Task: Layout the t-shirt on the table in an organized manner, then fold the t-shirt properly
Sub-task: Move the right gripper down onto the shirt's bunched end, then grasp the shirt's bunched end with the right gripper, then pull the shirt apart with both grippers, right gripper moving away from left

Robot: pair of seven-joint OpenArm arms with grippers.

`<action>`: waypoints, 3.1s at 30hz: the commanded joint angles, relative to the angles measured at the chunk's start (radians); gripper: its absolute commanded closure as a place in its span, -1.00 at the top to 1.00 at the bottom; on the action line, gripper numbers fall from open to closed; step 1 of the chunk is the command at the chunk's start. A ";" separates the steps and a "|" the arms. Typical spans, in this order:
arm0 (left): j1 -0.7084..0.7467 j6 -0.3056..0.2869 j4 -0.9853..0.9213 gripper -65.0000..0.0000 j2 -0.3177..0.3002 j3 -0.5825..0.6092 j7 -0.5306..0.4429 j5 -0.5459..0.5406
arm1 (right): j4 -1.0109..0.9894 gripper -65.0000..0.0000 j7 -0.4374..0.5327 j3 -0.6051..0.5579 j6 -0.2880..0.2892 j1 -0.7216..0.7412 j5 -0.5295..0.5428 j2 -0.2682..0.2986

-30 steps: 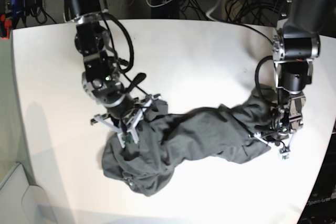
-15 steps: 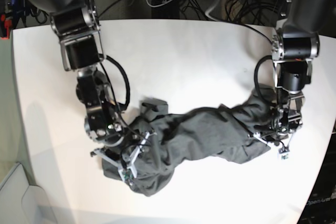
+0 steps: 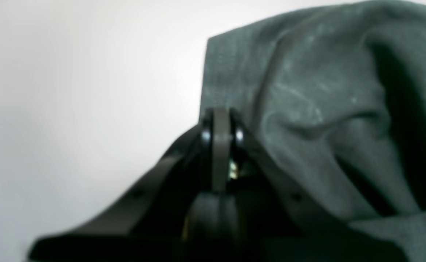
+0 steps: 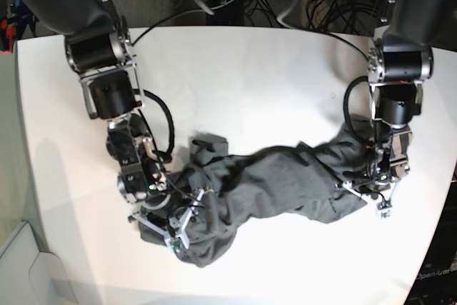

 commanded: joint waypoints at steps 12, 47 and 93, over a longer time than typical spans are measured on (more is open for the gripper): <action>-0.032 -0.004 0.013 -0.99 0.016 0.001 -0.003 -0.001 | -0.151 -0.34 0.132 -0.001 0.005 0.056 0.006 -0.031; -0.018 -0.004 0.016 -0.99 0.013 0.001 -0.003 -0.001 | 0.033 0.00 0.024 -0.002 0.005 0.058 0.000 -0.021; 0.005 -0.004 0.020 -0.99 0.011 -0.001 -0.003 -0.006 | 0.192 -1.00 -0.011 -0.093 0.004 0.007 0.004 0.133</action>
